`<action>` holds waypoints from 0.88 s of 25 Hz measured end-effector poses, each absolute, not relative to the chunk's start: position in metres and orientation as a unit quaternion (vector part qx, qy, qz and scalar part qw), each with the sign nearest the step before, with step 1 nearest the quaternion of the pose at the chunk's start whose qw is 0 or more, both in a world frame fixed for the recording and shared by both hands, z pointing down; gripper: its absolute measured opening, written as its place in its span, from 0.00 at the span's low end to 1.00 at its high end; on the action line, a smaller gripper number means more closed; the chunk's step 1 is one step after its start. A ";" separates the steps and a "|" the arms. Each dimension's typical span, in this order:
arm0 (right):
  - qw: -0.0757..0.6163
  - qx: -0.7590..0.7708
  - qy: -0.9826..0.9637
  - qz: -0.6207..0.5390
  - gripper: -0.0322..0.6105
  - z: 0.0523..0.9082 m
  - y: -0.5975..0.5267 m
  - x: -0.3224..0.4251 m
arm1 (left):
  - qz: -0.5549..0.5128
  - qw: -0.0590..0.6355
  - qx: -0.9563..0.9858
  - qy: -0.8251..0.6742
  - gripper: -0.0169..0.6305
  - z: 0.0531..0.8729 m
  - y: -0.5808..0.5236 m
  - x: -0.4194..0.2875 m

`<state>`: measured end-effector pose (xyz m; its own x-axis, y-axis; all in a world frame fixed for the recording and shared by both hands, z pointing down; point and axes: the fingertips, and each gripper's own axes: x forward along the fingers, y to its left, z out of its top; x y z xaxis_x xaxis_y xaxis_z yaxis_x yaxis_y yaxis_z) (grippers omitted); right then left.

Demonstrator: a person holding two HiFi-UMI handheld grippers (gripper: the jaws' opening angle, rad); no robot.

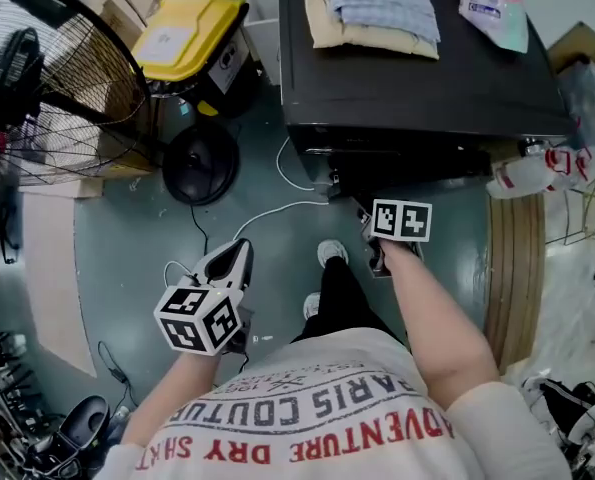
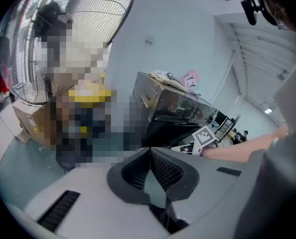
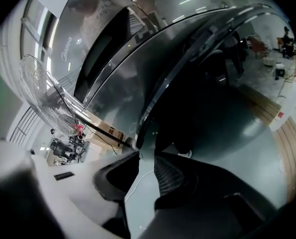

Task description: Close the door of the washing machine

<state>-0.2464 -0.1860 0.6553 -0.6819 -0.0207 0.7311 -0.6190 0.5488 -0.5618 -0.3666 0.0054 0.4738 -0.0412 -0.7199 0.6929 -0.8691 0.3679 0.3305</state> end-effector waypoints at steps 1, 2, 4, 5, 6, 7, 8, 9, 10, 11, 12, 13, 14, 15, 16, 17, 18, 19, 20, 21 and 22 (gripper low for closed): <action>0.347 0.198 -0.809 0.432 0.20 0.656 -0.188 -0.247 | 0.088 0.415 0.554 -0.716 0.07 0.474 0.003 -0.368; 0.348 0.199 -0.809 0.430 0.19 0.656 -0.191 -0.246 | 0.085 0.416 0.553 -0.717 0.07 0.474 0.001 -0.369; 0.353 0.204 -0.808 0.425 0.15 0.658 -0.196 -0.244 | 0.081 0.417 0.552 -0.718 0.07 0.474 -0.003 -0.372; 0.355 0.208 -0.809 0.421 0.13 0.658 -0.198 -0.243 | 0.080 0.418 0.552 -0.718 0.07 0.474 -0.005 -0.373; 0.354 0.211 -0.810 0.418 0.11 0.658 -0.200 -0.242 | 0.081 0.418 0.552 -0.717 0.07 0.474 -0.006 -0.374; 0.351 0.213 -0.811 0.417 0.10 0.658 -0.201 -0.241 | 0.083 0.419 0.552 -0.716 0.07 0.474 -0.007 -0.375; 0.346 0.215 -0.812 0.418 0.09 0.658 -0.203 -0.241 | 0.085 0.420 0.552 -0.716 0.07 0.475 -0.008 -0.375; 0.341 0.217 -0.812 0.422 0.09 0.658 -0.204 -0.241 | 0.086 0.421 0.552 -0.715 0.07 0.476 -0.009 -0.376; 0.335 0.219 -0.811 0.427 0.09 0.659 -0.204 -0.241 | 0.087 0.422 0.552 -0.714 0.07 0.478 -0.010 -0.376; 0.329 0.222 -0.809 0.434 0.09 0.659 -0.205 -0.241 | 0.088 0.424 0.552 -0.713 0.07 0.479 -0.011 -0.376; 0.323 0.226 -0.808 0.439 0.09 0.659 -0.206 -0.241 | 0.089 0.425 0.552 -0.712 0.07 0.480 -0.011 -0.377; 0.318 0.229 -0.808 0.440 0.09 0.659 -0.206 -0.241 | 0.090 0.425 0.552 -0.711 0.07 0.481 -0.011 -0.377; 0.313 0.233 -0.810 0.437 0.08 0.658 -0.208 -0.242 | 0.091 0.426 0.552 -0.711 0.07 0.481 -0.012 -0.377; 0.311 0.236 -0.813 0.431 0.08 0.657 -0.209 -0.242 | 0.093 0.426 0.552 -0.711 0.07 0.481 -0.012 -0.378; 0.310 0.238 -0.816 0.426 0.08 0.656 -0.210 -0.242 | 0.094 0.426 0.552 -0.711 0.07 0.481 -0.013 -0.379; 0.309 0.240 -0.817 0.423 0.08 0.655 -0.211 -0.242 | 0.096 0.426 0.551 -0.711 0.07 0.481 -0.013 -0.381; 0.306 0.243 -0.817 0.424 0.08 0.655 -0.211 -0.242 | 0.097 0.427 0.550 -0.711 0.07 0.482 -0.013 -0.382; 0.301 0.247 -0.816 0.427 0.08 0.655 -0.211 -0.242 | 0.098 0.428 0.548 -0.712 0.07 0.483 -0.014 -0.384; 0.296 0.252 -0.813 0.433 0.08 0.655 -0.211 -0.241 | 0.098 0.429 0.547 -0.712 0.07 0.484 -0.014 -0.384; 0.290 0.257 -0.810 0.439 0.08 0.656 -0.212 -0.240 | 0.098 0.430 0.546 -0.712 0.07 0.485 -0.015 -0.385; 0.286 0.262 -0.808 0.443 0.08 0.656 -0.212 -0.240 | 0.098 0.431 0.546 -0.712 0.07 0.485 -0.016 -0.384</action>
<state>-0.2399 -0.2119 0.6561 -0.6991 -0.1696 0.6946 -0.6768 0.4703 -0.5664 -0.3845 -0.0164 0.4852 -0.0327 -0.6927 0.7205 -0.8620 0.3844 0.3305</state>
